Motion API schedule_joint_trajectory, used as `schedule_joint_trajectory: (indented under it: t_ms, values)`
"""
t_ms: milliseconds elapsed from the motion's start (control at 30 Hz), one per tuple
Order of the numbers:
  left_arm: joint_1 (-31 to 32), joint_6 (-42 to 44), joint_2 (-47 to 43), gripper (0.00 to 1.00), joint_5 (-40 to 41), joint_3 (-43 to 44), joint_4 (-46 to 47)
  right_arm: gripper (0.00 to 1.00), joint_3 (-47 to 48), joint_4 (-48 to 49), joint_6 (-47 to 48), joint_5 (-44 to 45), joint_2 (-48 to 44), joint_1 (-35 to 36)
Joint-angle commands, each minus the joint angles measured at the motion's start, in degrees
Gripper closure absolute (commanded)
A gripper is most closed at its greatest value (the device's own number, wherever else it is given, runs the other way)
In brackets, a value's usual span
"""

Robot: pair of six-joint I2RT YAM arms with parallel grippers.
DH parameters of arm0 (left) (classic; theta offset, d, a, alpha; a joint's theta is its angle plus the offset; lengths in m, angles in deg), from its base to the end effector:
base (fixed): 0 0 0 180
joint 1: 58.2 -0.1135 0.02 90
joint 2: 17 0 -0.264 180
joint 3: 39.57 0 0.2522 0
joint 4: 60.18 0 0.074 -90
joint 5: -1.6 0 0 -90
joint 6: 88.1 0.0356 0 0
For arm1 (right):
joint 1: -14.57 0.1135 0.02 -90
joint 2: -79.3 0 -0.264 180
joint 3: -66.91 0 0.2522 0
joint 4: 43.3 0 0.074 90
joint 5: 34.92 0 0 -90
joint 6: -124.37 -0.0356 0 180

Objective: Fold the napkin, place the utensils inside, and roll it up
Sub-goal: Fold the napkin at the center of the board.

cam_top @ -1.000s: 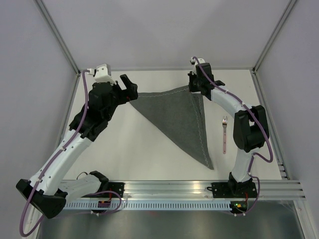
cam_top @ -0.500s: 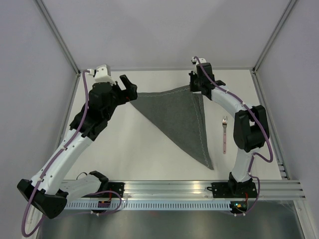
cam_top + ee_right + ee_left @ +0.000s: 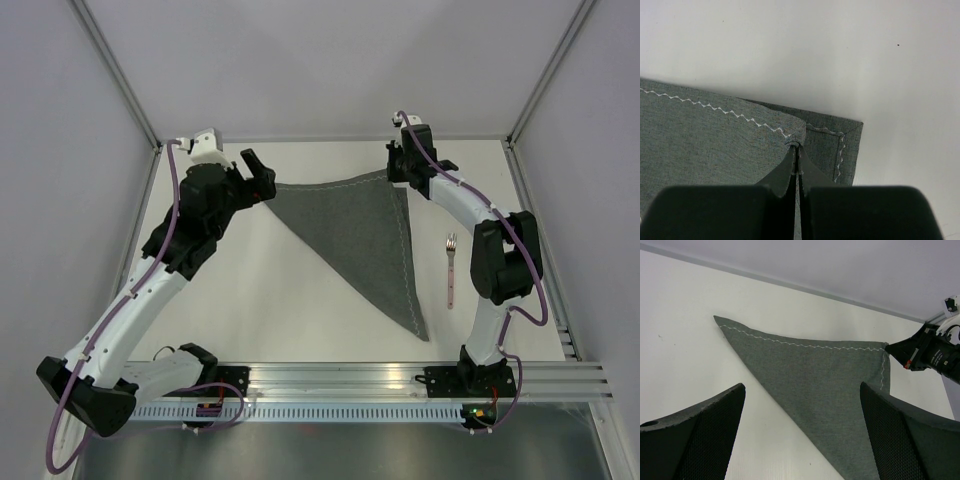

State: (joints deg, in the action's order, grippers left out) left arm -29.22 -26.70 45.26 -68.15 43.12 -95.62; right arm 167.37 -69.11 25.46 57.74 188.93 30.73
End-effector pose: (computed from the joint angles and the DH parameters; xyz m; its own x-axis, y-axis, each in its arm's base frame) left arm 0.2135 -0.1041 0.4074 -0.2765 -0.3602 -0.8909 0.0339 0.9229 -0.3837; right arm 0.4302 0.1229 0.2592 -0.5814 -0.0074 -0.8136 -0.1533 0.9830 0.1006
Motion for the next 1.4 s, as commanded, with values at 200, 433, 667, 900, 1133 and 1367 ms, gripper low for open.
schedule_joint_trajectory:
  t_ms: [200,433,667,900,1133,1367]
  values:
    - [-0.67,-1.99,0.49,0.0,-1.62,-0.72,2.33,1.0,0.23,-0.25,-1.46,0.69,0.33,-1.13]
    - [-0.85,-2.42,0.76,0.0,-1.97,-1.78,2.86,1.0,0.23,-0.51,-1.55,0.33,2.43,-1.13]
    - [-1.2,-2.69,0.76,0.0,-2.15,-3.88,3.56,0.94,2.07,-1.92,-2.34,2.26,7.0,-1.48]
    - [-1.81,-2.87,0.32,0.0,-2.41,-5.47,3.83,0.9,2.69,-2.1,-1.82,4.11,8.94,-1.75]
    - [-2.16,-3.39,0.5,0.0,-3.2,-6.52,4.44,0.79,2.6,-1.22,-0.06,6.22,9.2,-2.27]
    - [-2.43,-3.3,0.58,0.0,-4.78,-7.75,5.06,0.57,2.78,0.63,3.63,6.4,9.12,-3.16]
